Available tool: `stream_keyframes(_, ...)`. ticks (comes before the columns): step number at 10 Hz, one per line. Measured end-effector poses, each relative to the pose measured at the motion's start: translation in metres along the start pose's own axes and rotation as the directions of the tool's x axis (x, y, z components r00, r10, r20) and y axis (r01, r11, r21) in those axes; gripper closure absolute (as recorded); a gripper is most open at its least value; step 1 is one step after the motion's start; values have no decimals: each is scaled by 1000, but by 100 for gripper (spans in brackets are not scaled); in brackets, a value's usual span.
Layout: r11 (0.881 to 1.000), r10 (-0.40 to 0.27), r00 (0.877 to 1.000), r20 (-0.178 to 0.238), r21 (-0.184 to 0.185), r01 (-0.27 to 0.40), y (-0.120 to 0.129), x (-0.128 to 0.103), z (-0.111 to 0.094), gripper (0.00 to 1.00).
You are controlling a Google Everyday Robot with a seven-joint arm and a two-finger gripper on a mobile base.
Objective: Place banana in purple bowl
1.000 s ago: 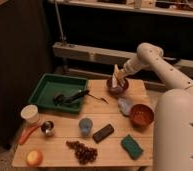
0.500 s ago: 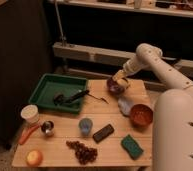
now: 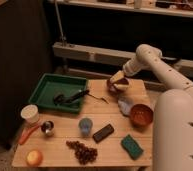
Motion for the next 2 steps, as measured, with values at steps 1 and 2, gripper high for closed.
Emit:
stream_keyframes(1, 1000, 4, 1000, 9, 4, -4, -2, -2, -6, 20)
stream_keyframes(2, 1000, 5, 1000, 7, 3, -5, -2, -1, -5, 20)
